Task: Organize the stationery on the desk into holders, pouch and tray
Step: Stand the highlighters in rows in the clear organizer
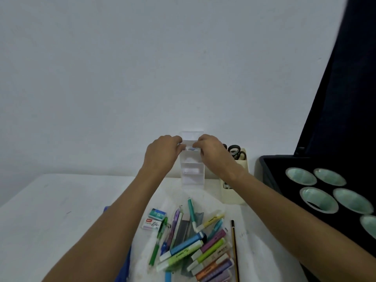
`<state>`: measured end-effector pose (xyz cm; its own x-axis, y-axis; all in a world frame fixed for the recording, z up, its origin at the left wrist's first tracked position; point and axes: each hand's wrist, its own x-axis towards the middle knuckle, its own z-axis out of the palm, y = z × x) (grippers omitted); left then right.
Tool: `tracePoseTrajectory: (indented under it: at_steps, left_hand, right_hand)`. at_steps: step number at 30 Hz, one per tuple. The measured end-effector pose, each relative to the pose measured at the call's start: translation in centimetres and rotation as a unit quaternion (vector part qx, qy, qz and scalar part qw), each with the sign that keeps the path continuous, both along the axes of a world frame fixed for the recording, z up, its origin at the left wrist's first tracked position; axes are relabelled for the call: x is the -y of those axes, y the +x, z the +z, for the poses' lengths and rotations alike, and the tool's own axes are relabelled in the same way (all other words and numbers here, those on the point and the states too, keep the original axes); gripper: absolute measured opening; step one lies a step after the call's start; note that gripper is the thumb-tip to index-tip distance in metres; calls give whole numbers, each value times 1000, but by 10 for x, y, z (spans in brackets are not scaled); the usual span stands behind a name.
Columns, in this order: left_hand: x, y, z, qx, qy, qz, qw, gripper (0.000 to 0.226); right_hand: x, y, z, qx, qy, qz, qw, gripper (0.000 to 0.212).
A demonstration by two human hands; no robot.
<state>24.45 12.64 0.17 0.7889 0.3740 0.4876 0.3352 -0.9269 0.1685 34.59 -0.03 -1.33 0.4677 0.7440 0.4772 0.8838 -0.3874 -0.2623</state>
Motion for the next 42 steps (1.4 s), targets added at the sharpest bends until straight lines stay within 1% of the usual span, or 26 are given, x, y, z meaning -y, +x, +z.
tracePoseTrajectory:
  at_steps: [2, 4, 6, 8, 11, 13, 15, 17, 19, 21, 24, 30, 33, 35, 38, 42]
  left_hand:
    - [-2, 5, -4, -16, -11, 2, 1000, 31]
    - [-4, 8, -6, -20, -49, -5, 999, 26]
    - [-5, 9, -7, -19, -80, -14, 997, 23]
    - [-6, 10, -9, -27, -97, -19, 995, 25]
    - [-11, 13, -11, -43, -92, -32, 994, 22]
    - [-15, 15, -10, -56, -84, -37, 994, 20]
    - [-17, 16, -8, -73, -74, -37, 994, 18]
    - [-19, 19, -7, -95, -67, -32, 993, 17]
    - [-20, 22, -9, -106, -67, -29, 992, 24]
    - [-22, 26, -11, -110, -74, -27, 991, 27]
    - [-24, 29, -11, -109, -75, -38, 991, 19]
    - [-30, 34, -16, -118, -67, -72, 988, 22]
    - [-33, 40, -23, -113, -62, -67, 989, 18]
    - [-35, 43, -27, -113, -59, -58, 990, 20]
    - [-37, 46, -30, -117, -53, -62, 990, 22]
    - [-40, 48, -31, -114, -43, -71, 990, 17]
  right_hand:
    - [-9, 4, -6, -14, -10, 3, 1000, 42]
    - [-18, 9, -10, -44, -15, -3, 999, 42]
    - [-24, 12, -12, -77, -5, -9, 997, 37]
    - [-27, 15, -13, -96, 11, -5, 995, 28]
    - [-29, 18, -14, -114, 34, 4, 993, 14]
    - [-29, 18, -13, -121, 59, 13, 991, 18]
    - [-29, 17, -13, -120, 88, 22, 989, 17]
    - [-31, 18, -15, -125, 95, 20, 987, 16]
    - [-36, 19, -17, -131, 84, 19, 988, 18]
    - [-40, 19, -19, -128, 78, 30, 988, 20]
    - [-44, 20, -21, -127, 89, 37, 987, 21]
    - [-46, 20, -27, -96, 94, 40, 990, 26]
    - [-51, 22, -33, -94, 104, 15, 990, 19]
    - [-52, 24, -34, -112, 120, 6, 986, 12]
    - [-48, 28, -29, -145, 127, 20, 981, 10]
    - [-40, 23, -20, -150, 157, 37, 976, 9]
